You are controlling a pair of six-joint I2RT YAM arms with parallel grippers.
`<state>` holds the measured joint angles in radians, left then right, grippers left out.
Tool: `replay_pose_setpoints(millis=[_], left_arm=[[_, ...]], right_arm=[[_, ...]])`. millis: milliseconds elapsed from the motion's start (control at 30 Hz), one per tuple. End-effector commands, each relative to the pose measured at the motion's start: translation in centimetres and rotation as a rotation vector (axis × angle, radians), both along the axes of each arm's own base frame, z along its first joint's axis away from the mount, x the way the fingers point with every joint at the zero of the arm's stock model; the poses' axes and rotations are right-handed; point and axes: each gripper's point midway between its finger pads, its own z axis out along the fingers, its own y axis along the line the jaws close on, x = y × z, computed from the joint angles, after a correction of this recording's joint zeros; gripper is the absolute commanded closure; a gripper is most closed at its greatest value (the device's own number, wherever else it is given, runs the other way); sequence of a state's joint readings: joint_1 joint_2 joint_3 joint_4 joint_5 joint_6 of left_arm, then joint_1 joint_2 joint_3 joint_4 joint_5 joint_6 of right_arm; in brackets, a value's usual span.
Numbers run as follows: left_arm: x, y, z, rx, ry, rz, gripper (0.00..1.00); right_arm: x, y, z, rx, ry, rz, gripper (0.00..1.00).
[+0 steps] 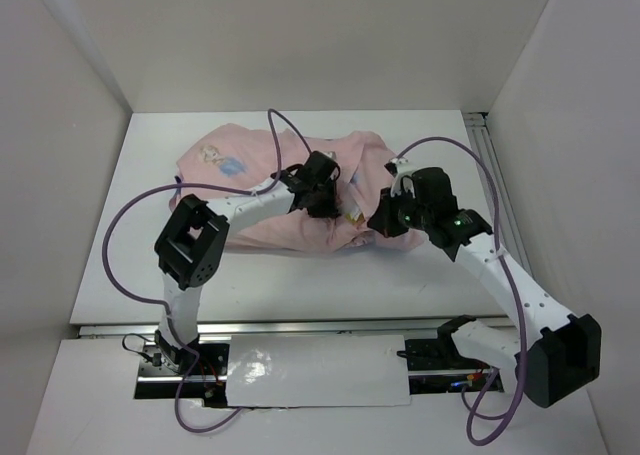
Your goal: Put the pillow into the pillowcase
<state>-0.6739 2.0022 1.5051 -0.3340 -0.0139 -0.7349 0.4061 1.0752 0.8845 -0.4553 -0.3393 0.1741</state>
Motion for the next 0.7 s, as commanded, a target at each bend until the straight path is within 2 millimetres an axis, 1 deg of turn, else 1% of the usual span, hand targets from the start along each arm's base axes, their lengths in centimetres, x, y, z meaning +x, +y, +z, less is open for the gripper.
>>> replay_pose_setpoints(millis=[0,33,67,100,133,167,200,233,267,300,333,367,400,433,467,500,533,567,600,633,667], left_arm=[[1.9,4.0,-2.1,0.103,-0.021,0.098,1.0],[1.7,3.2,-1.3,0.081,-0.036,0.081,1.0],[1.9,3.1,-0.6,0.071,-0.066,0.069,1.0],[1.0,2.5,0.8,0.053,-0.099,0.023,1.0],[0.6,2.1,1.8,0.035,-0.123,0.0,1.0],[0.2,1.8,2.9,0.02,-0.152,-0.016,1.0],[-0.7,1.4,3.3,0.004,-0.176,-0.054,1.0],[-0.9,1.6,4.3,-0.015,-0.201,-0.052,1.0],[-1.8,1.2,7.0,-0.058,-0.252,-0.078,1.0],[-3.1,1.2,6.9,-0.063,-0.256,-0.104,1.0],[-3.2,1.3,8.0,-0.088,-0.288,-0.102,1.0],[-4.1,1.5,10.0,-0.113,-0.326,-0.105,1.0],[-4.9,1.9,9.8,-0.101,-0.33,-0.115,1.0],[-5.1,2.3,10.3,-0.102,-0.344,-0.105,1.0],[-5.8,2.2,10.7,-0.111,-0.352,-0.116,1.0],[-6.2,2.1,12.1,-0.125,-0.383,-0.134,1.0],[-6.5,2.4,12.0,-0.117,-0.387,-0.142,1.0],[-6.9,2.0,11.8,-0.126,-0.384,-0.159,1.0],[-7.3,1.8,12.3,-0.129,-0.399,-0.176,1.0],[-7.4,1.6,12.3,-0.13,-0.399,-0.192,1.0],[-7.8,1.3,12.5,-0.132,-0.397,-0.204,0.96]], right_arm=[[-1.9,2.5,7.2,0.2,-0.129,0.152,1.0],[-1.0,2.6,6.5,0.199,-0.125,0.127,1.0],[-0.5,2.6,5.6,0.197,-0.11,0.098,1.0],[-0.1,2.3,3.7,0.181,-0.077,0.063,1.0],[0.4,2.2,2.7,0.167,-0.068,0.046,1.0],[1.2,2.2,1.2,0.151,-0.034,0.017,1.0],[1.7,2.2,0.6,0.139,-0.023,0.005,1.0],[2.1,2.3,-0.1,0.133,-0.009,0.004,1.0],[2.5,2.3,-1.8,0.109,0.026,-0.011,1.0],[3.0,2.7,-1.9,0.124,0.007,0.0,0.98],[2.9,3.0,-2.5,0.131,0.021,0.018,0.94],[3.1,3.3,-3.1,0.133,0.039,0.028,0.87],[3.4,3.6,-3.0,0.142,0.029,0.037,0.78],[3.2,3.7,-3.2,0.147,0.031,0.044,0.75],[3.0,3.9,-3.6,0.142,0.043,0.053,0.73],[3.2,4.0,-3.5,0.14,0.025,0.06,0.71],[3.2,4.0,-3.8,0.136,0.034,0.059,0.68],[3.2,4.0,-3.8,0.136,0.034,0.059,0.51],[3.3,4.0,-3.8,0.13,0.026,0.066,0.39],[3.3,4.0,-3.6,0.129,0.027,0.066,0.27],[3.1,3.9,-3.5,0.129,0.027,0.066,0.13]])
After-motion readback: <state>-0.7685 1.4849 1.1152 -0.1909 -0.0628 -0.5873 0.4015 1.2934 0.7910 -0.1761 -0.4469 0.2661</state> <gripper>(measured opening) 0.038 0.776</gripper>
